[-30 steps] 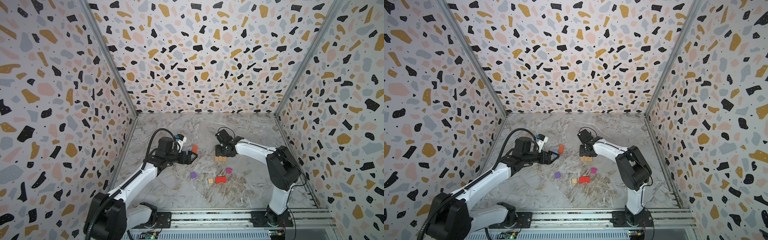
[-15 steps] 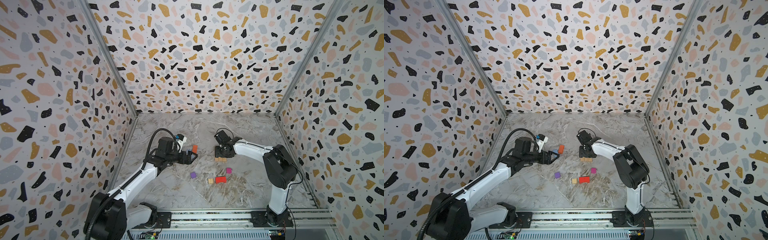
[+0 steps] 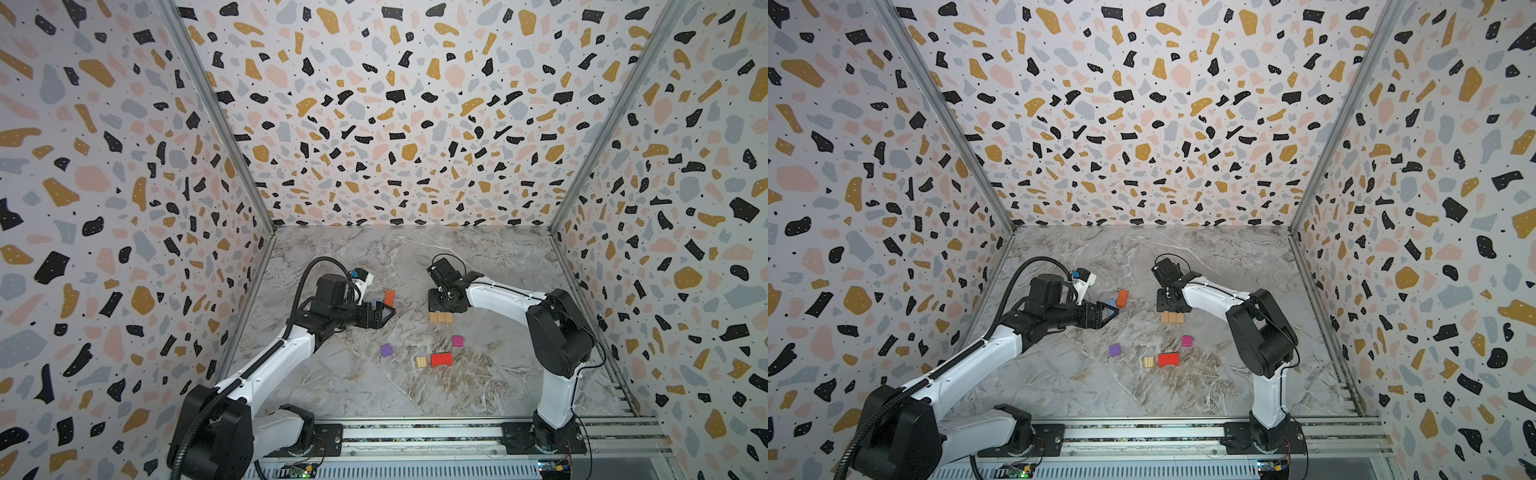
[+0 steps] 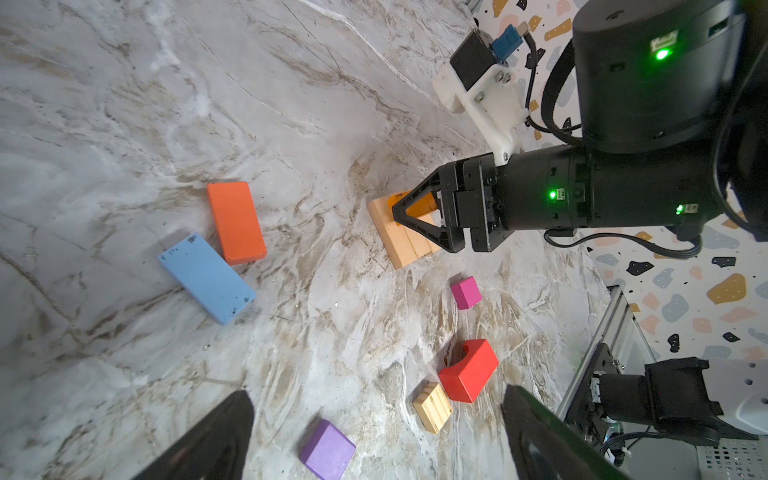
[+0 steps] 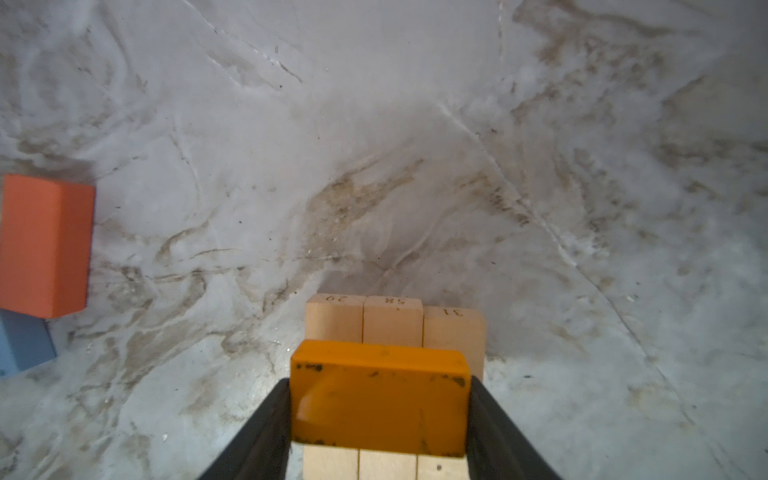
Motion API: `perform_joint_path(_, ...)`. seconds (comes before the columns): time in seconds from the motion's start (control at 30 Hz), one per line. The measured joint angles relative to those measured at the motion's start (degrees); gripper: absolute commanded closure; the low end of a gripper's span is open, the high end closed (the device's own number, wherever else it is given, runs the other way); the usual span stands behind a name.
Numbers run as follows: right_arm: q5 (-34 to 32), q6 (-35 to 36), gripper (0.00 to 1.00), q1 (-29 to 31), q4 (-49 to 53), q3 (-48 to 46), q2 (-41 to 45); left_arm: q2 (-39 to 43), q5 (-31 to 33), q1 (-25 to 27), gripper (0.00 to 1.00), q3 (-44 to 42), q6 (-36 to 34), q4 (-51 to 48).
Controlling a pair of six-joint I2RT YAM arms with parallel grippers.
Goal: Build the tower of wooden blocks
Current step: 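Lower the orange block onto the tops of the bars and open the right gripper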
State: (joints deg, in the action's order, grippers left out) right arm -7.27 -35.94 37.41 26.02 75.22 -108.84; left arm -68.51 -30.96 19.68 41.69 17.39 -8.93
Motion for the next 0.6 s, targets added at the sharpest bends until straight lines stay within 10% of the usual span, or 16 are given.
perform_joint_path(0.6, 0.0, -0.1, 0.5, 0.0, -0.1, 0.0, -0.7, 0.0, 0.0, 0.0, 0.05, 0.0, 0.0, 0.0)
